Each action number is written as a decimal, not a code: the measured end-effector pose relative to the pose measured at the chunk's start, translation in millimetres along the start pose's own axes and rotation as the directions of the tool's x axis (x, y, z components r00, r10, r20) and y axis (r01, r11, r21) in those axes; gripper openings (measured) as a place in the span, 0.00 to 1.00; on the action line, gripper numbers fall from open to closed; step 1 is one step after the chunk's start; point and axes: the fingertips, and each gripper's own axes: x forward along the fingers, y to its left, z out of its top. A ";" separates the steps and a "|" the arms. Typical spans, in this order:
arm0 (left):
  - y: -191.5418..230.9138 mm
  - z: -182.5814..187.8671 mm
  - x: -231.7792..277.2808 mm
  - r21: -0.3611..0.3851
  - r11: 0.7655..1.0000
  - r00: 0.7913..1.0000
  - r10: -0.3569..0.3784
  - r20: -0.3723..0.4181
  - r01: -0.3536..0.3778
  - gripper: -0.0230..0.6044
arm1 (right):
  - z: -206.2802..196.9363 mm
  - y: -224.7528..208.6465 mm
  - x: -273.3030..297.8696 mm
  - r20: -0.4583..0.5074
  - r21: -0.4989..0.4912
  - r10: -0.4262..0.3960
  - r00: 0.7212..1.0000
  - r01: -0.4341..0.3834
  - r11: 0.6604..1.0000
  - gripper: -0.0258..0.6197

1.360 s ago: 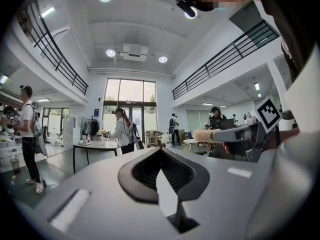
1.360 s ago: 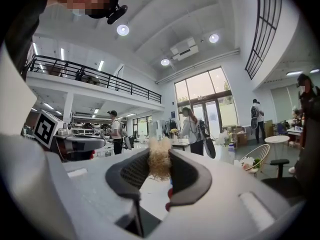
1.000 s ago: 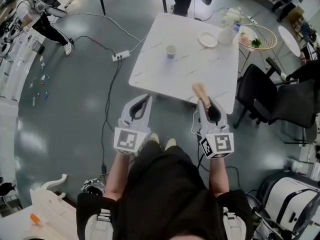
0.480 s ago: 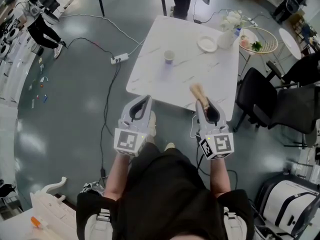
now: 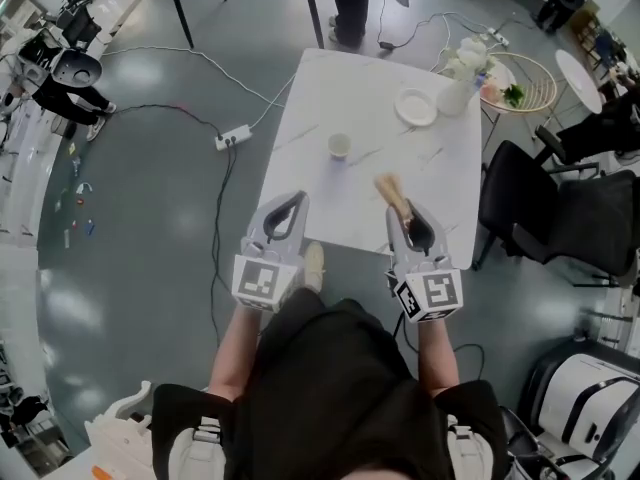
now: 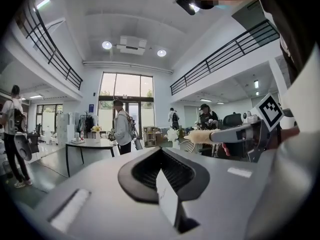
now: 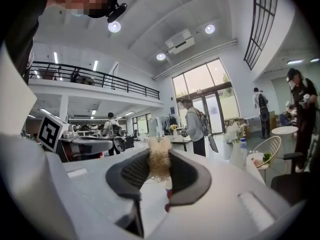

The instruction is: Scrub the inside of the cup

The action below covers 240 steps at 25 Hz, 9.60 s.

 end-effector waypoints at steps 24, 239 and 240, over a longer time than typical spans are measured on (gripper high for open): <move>104.1 -79.6 134.8 -0.130 0.964 0.967 -0.241 -0.076 0.230 0.05 | -22.2 -28.6 148.8 -0.121 0.037 -0.216 0.969 0.221 0.974 0.20; 32.7 -154.1 128.1 0.305 0.890 0.931 -0.271 -0.246 0.339 0.54 | -102.4 58.7 168.7 -0.552 0.102 0.272 0.788 -0.260 0.960 0.20; 32.3 -154.1 127.4 0.305 0.890 0.931 -0.271 -0.245 0.339 0.54 | -102.8 58.1 167.9 -0.556 0.100 0.272 0.786 -0.261 0.960 0.20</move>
